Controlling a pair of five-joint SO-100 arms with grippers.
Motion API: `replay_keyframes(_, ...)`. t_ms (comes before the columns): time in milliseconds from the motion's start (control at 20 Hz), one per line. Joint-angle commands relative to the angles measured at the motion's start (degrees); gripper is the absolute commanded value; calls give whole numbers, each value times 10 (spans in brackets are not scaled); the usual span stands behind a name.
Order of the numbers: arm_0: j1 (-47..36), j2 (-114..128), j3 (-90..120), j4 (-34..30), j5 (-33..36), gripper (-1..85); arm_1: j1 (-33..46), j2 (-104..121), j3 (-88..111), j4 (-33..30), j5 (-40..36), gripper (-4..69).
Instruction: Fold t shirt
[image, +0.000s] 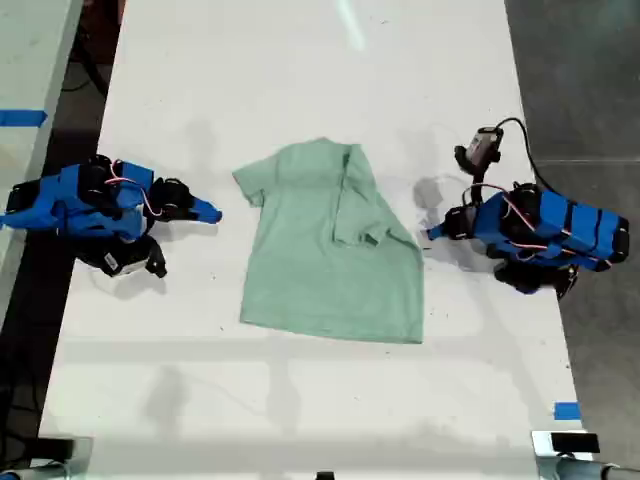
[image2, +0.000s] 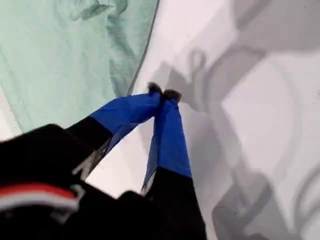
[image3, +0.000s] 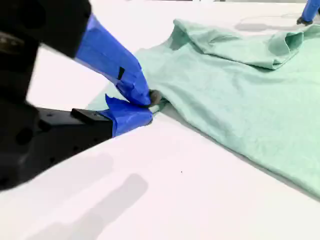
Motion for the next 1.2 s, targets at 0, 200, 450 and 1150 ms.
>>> replay_keyframes(0, -14, 5, -12, 2, -5, -2, 13, 5, 18, -2, 6, 8)
replay_keyframes(200, -26, 5, 1, -17, 33, -2, 13, 5, 18, -2, 6, 8)
replay_keyframes(450, -39, 1, -76, 13, 16, -2, 13, 5, 18, -2, 6, 8)
replay_keyframes(1150, -259, -964, -899, 234, 281, 129, 18, 5, 18, -2, 3, 8)
